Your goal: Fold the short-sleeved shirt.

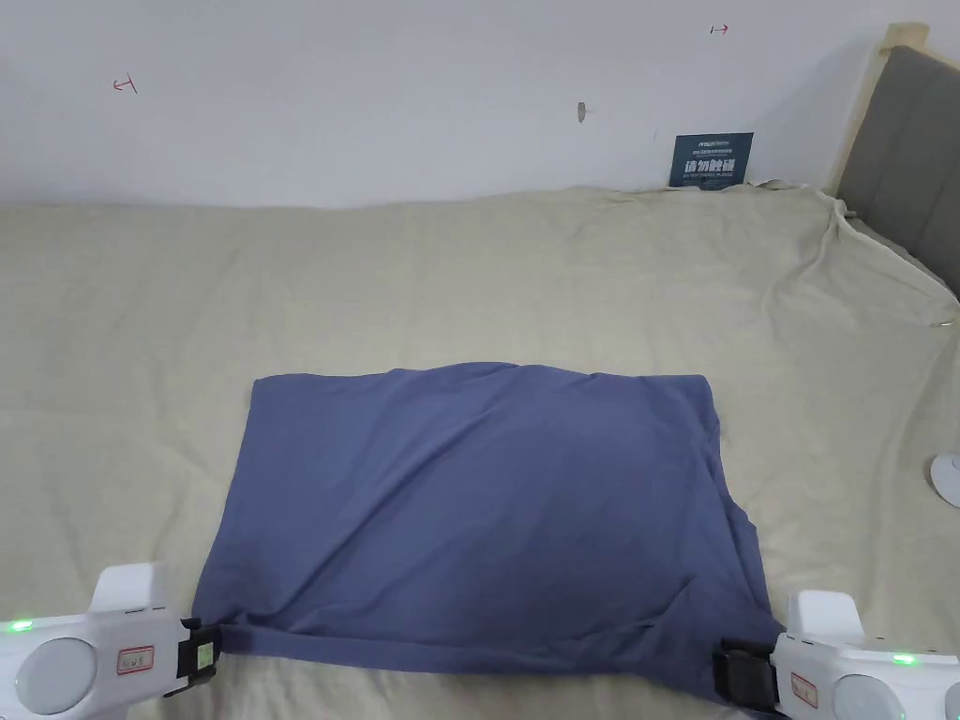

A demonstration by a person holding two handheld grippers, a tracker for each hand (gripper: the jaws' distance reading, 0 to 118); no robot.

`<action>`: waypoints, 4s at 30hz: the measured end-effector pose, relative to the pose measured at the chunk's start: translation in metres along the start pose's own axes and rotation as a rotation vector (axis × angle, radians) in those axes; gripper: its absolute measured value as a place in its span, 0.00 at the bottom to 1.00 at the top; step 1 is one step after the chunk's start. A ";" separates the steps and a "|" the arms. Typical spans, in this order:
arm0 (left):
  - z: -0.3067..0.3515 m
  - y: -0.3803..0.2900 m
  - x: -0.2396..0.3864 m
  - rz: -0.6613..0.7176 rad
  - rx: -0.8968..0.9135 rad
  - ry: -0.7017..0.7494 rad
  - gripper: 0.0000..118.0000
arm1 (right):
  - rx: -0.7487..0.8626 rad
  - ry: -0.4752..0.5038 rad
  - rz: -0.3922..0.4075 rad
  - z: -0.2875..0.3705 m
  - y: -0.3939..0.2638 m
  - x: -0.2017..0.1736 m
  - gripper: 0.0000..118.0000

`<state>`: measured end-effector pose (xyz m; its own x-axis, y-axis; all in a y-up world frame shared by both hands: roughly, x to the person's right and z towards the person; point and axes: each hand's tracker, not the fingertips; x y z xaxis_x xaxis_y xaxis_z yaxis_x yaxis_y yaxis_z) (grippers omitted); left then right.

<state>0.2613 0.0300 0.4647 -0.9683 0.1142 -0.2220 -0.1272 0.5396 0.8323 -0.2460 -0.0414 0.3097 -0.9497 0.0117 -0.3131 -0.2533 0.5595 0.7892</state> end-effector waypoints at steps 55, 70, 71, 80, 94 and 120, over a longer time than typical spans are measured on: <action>-0.157 0.166 0.007 -0.064 -0.024 0.117 0.71 | 0.008 0.018 0.068 -0.087 0.201 -0.035 0.55; -0.026 0.145 0.005 -0.006 0.277 -0.010 0.78 | 0.374 0.160 0.069 0.077 0.171 -0.029 0.69; -0.020 0.140 0.004 -0.009 0.290 -0.018 0.64 | 0.386 0.159 0.068 0.084 0.167 -0.029 0.53; 0.000 0.105 0.007 -0.042 0.198 -0.069 0.00 | 0.445 0.161 0.098 0.122 0.130 -0.020 0.00; -0.113 0.130 -0.013 -0.009 -0.054 0.019 0.03 | 0.393 0.156 0.087 0.100 0.124 -0.009 0.01; -0.108 0.139 0.001 -0.114 -0.090 0.023 0.05 | 0.165 0.091 0.081 0.003 0.152 -0.017 0.01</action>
<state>0.2195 0.0150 0.6351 -0.9511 0.0364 -0.3068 -0.2545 0.4710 0.8446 -0.2680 0.0464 0.4336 -0.9804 -0.0084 -0.1970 -0.1486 0.6880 0.7104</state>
